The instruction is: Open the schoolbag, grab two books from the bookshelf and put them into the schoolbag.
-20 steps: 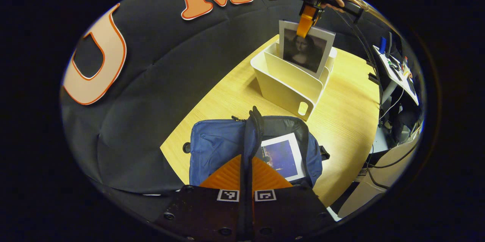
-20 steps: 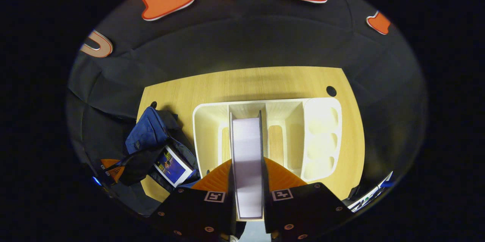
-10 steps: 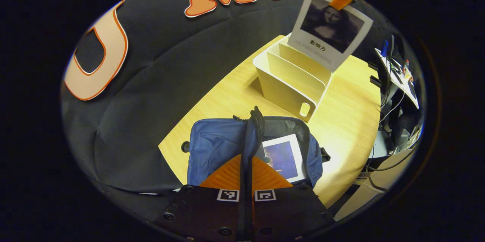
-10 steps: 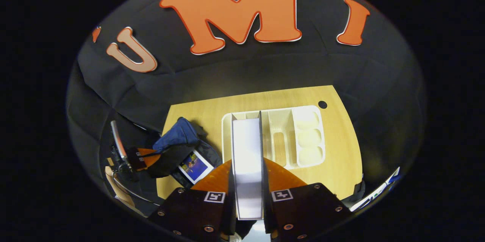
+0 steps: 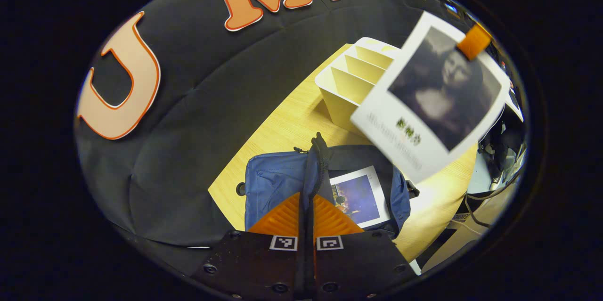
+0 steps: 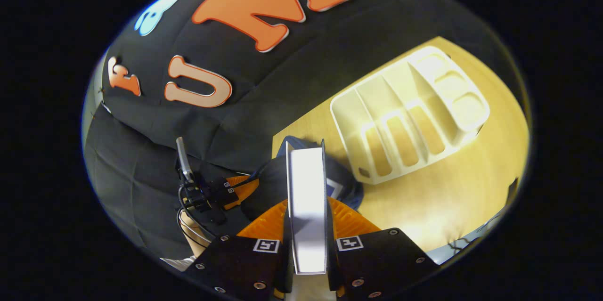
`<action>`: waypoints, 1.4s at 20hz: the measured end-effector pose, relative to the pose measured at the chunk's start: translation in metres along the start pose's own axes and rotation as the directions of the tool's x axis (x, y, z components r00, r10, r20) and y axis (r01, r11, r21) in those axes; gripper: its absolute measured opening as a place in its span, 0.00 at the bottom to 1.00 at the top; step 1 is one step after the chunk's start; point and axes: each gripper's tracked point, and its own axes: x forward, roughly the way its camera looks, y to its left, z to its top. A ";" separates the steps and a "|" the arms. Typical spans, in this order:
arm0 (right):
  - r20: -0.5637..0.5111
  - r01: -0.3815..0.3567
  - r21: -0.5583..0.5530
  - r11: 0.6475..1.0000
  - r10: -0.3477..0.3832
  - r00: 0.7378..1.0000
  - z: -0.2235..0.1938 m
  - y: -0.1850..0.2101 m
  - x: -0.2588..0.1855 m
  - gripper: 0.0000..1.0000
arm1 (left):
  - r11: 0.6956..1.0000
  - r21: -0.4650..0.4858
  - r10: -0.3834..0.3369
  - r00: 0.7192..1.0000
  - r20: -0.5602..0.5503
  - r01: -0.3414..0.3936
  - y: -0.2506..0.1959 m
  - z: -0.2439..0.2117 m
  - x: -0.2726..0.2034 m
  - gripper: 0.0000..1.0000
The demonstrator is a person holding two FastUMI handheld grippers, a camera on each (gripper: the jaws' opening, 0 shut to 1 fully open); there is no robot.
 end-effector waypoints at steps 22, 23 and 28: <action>0.173 -0.157 0.349 0.924 0.100 0.980 -0.069 0.018 0.241 0.29 | 0.997 0.049 0.050 0.998 0.030 -0.051 -0.018 0.023 -0.026 0.01; 0.183 -0.155 0.339 0.928 0.096 0.978 -0.069 0.020 0.245 0.29 | 0.997 0.056 0.051 0.998 0.031 -0.052 -0.020 0.024 -0.027 0.01; 0.105 -0.115 0.353 0.929 0.083 0.991 -0.083 0.015 0.252 0.31 | 0.998 0.034 0.054 0.998 0.026 -0.055 -0.016 0.018 -0.029 0.00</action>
